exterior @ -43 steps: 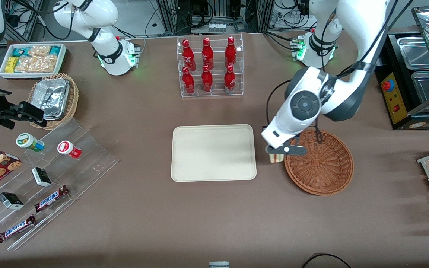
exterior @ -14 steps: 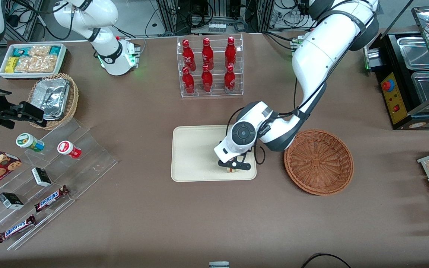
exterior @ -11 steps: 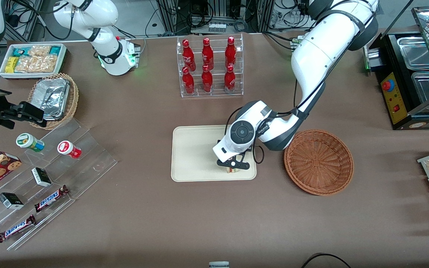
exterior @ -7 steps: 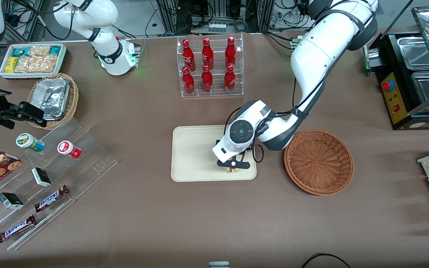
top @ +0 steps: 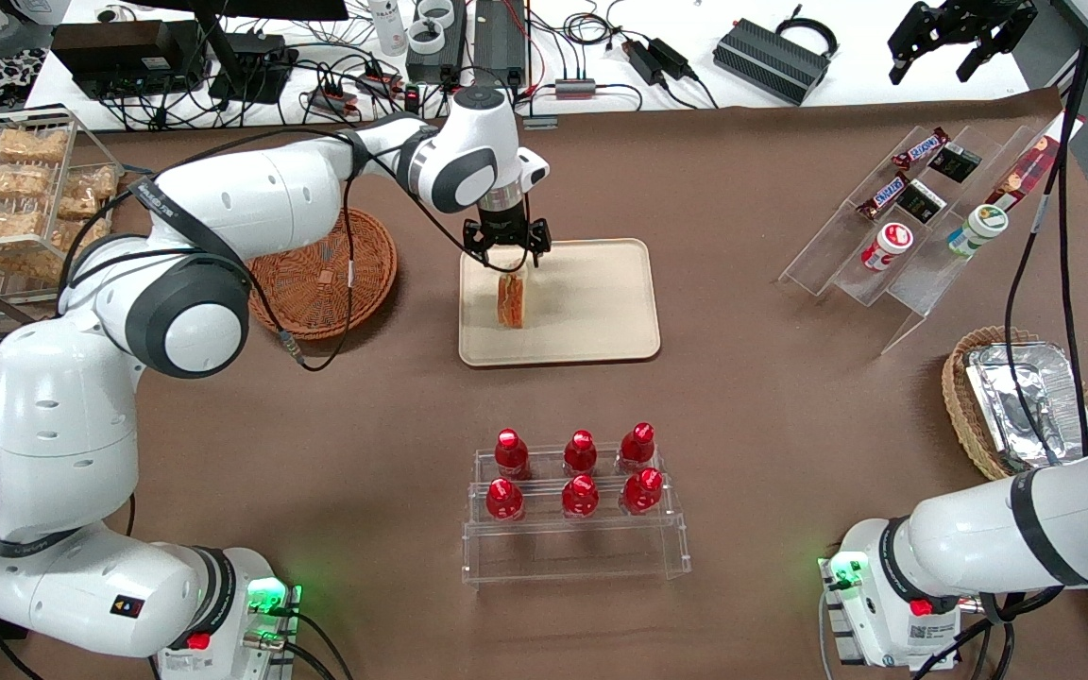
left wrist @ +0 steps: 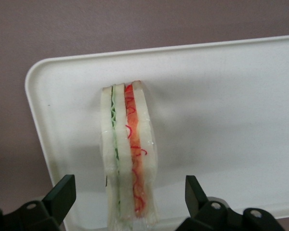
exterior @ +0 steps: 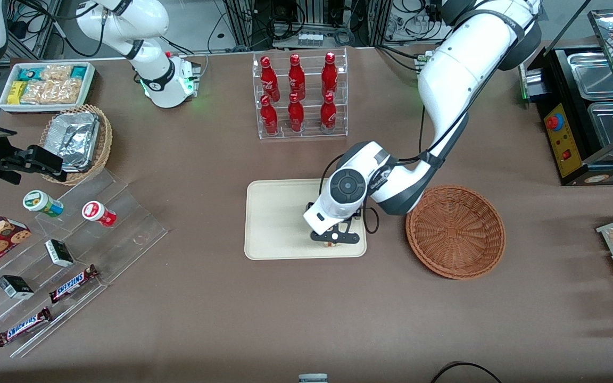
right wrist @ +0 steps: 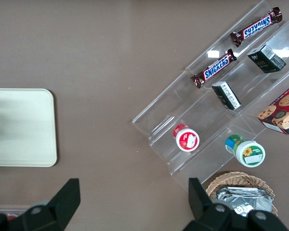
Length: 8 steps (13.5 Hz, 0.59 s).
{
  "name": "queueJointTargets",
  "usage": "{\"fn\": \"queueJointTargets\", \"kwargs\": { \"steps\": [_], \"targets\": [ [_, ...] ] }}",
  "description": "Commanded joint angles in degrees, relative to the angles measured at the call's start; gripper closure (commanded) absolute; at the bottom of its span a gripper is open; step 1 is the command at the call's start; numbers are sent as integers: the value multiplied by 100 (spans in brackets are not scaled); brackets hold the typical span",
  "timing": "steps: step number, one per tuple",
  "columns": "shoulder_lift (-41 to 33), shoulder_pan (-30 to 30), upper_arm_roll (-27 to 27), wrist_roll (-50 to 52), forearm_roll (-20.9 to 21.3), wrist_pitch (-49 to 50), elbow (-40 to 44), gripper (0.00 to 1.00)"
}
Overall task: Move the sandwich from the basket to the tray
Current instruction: 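Lower the sandwich onto the tray and open the left gripper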
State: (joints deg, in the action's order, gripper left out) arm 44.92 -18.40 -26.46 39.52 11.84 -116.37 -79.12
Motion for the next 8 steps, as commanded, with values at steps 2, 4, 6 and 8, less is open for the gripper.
{"fn": "queueJointTargets", "kwargs": {
  "steps": [2, 4, 6, 8],
  "targets": [
    [-404, 135, 18, 118, 3, 817, 387, 0],
    [-632, 205, 18, 170, 3, 844, 406, 0],
    [-879, 406, 18, 100, 3, 958, 406, 0],
    [-1116, 583, 18, 65, 3, 1186, 406, 0]
  ]
}}
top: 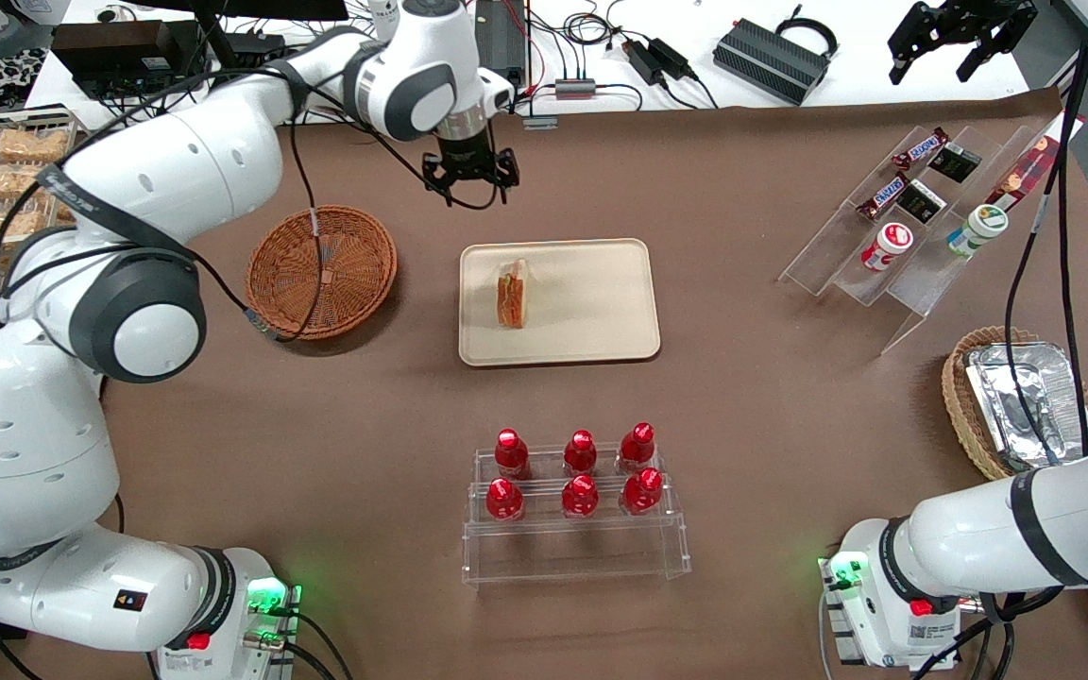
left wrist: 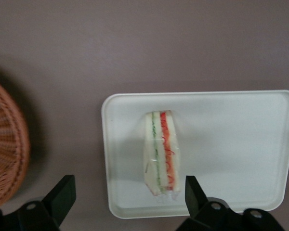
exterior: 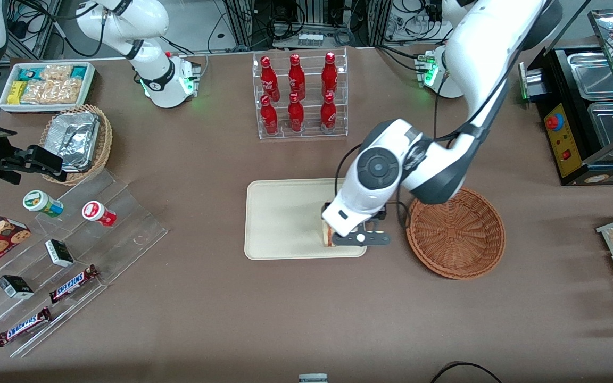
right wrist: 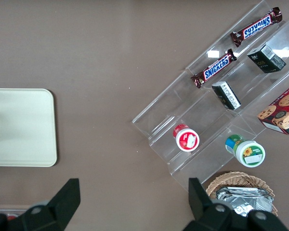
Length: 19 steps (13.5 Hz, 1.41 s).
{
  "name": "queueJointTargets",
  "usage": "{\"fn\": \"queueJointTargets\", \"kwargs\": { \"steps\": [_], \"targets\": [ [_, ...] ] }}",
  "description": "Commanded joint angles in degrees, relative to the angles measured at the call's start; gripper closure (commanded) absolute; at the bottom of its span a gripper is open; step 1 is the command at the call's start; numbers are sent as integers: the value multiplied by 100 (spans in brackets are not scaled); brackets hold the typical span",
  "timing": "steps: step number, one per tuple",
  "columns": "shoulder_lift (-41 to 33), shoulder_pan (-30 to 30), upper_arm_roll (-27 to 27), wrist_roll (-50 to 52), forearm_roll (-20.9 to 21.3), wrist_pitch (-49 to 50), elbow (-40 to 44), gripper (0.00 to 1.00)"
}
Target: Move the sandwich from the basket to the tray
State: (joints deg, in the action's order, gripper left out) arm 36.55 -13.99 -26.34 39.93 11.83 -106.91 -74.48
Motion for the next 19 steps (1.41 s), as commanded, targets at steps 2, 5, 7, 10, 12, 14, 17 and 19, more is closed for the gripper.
{"fn": "queueJointTargets", "kwargs": {
  "steps": [2, 5, 7, 10, 12, 14, 17, 19],
  "targets": [
    [-455, 422, 6, 32, -22, 451, -58, 0],
    [-727, 941, -3, -151, -295, 750, -67, 0],
    [-903, 1214, -3, -520, -295, 1083, -67, 0],
    [-1167, 1635, -3, -1091, -295, 1426, -67, 0],
    [-1316, 1925, -3, -1512, -295, 1699, -67, 0],
    [-1483, 2189, 6, -1900, -295, 1936, -67, 0],
    [-1694, 2235, 224, -2181, -286, 2261, -58, 0],
    [-1922, 1972, 794, -2611, -469, 2464, -75, 0]
  ]
}}
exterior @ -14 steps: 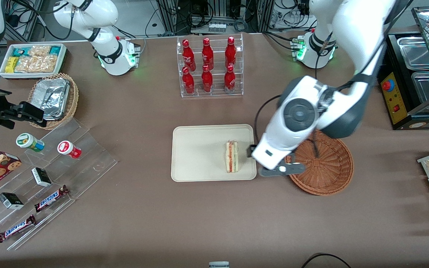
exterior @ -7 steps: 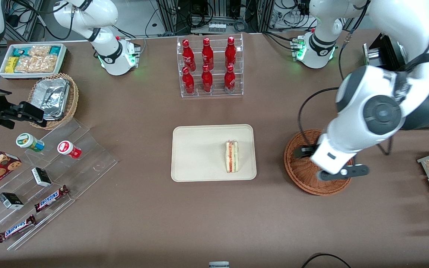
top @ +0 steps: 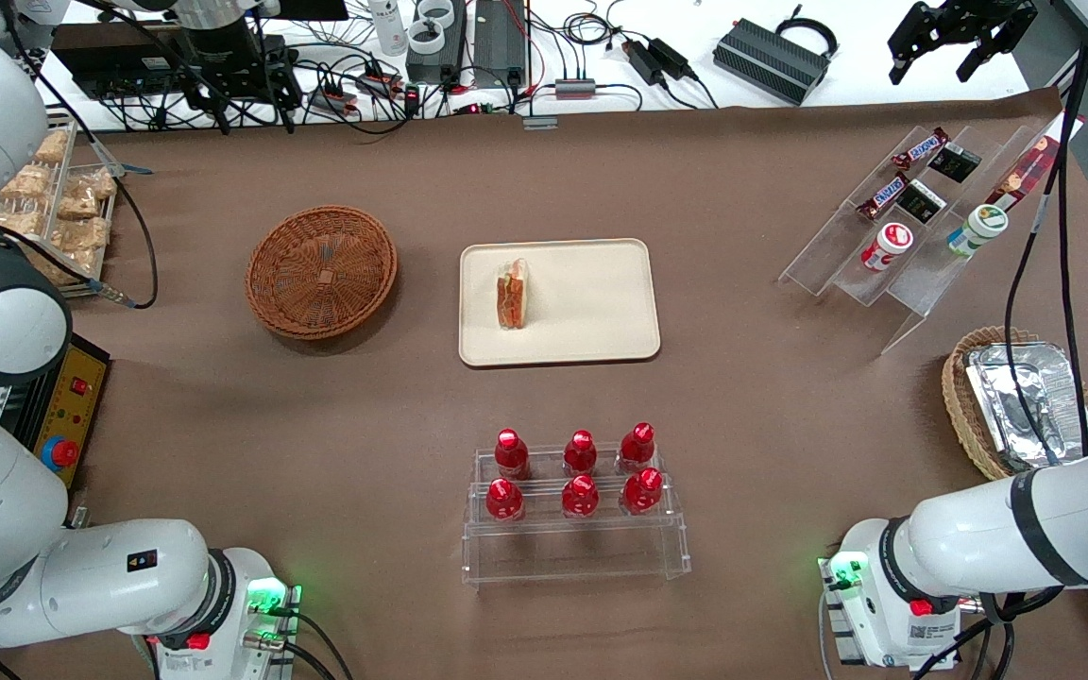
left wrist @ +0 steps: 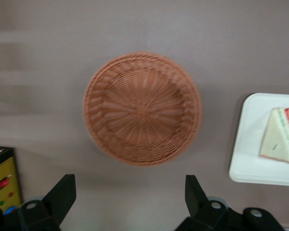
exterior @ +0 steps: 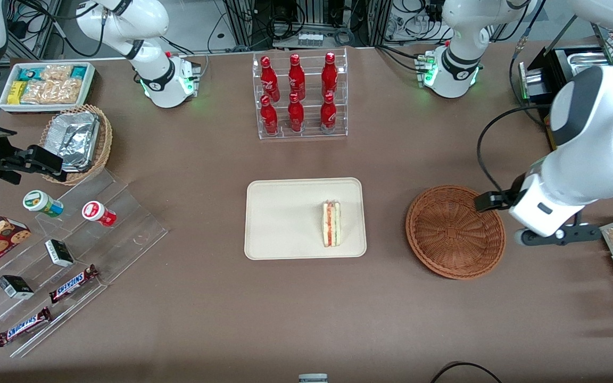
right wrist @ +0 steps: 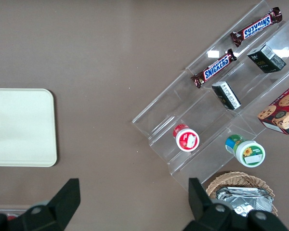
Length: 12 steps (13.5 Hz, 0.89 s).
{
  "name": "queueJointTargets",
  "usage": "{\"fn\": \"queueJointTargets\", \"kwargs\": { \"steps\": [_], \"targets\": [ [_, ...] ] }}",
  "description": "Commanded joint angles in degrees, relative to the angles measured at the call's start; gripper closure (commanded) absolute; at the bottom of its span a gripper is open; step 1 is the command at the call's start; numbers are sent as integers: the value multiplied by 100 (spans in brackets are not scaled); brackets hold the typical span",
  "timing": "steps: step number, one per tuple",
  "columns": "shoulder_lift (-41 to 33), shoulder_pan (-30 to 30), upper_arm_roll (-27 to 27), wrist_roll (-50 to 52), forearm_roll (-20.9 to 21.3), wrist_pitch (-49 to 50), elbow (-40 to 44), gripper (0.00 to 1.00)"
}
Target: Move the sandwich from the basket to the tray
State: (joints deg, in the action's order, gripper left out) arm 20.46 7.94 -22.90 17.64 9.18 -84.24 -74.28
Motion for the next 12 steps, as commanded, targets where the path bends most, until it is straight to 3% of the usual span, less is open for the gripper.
{"fn": "queueJointTargets", "kwargs": {
  "steps": [1, 4, 12],
  "targets": [
    [-402, -449, 853, -558, -327, 302, -96, 0],
    [-631, -1381, 2137, -946, -627, 495, -157, 0],
    [-1439, -1418, 2264, -1105, -698, 839, -789, 0]
  ]
}}
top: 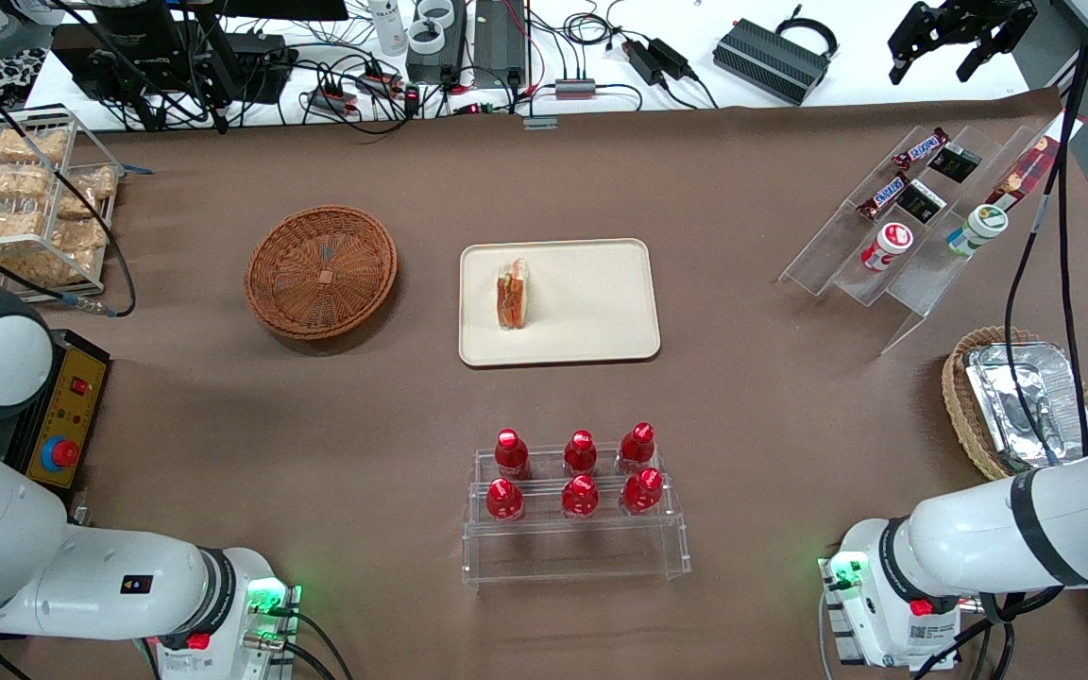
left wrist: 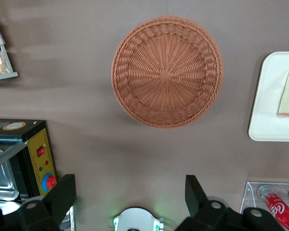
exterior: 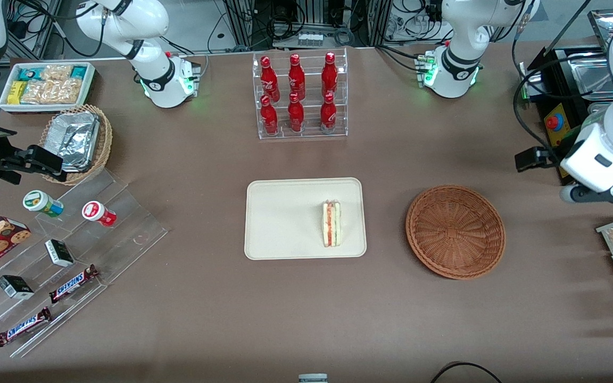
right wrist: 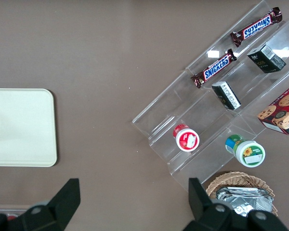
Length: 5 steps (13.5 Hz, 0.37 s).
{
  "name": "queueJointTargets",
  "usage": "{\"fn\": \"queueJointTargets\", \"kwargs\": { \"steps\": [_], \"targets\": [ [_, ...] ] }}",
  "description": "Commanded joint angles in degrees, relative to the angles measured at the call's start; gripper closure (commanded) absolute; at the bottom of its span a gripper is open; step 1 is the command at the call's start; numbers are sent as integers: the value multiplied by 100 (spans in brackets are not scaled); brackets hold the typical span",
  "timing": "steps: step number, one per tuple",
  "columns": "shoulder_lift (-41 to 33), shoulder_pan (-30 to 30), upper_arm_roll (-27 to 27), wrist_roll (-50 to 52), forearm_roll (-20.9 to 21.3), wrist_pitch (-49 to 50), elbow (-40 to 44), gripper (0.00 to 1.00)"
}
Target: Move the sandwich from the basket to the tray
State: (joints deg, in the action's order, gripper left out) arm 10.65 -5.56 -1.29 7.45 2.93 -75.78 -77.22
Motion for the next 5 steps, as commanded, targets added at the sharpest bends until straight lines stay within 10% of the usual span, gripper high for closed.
{"fn": "queueJointTargets", "kwargs": {
  "steps": [1, 5],
  "targets": [
    [-572, -59, 103, -86, -73, -7, -626, 0],
    [-1073, -42, 103, -86, -73, -16, -1162, 0]
  ]
}}
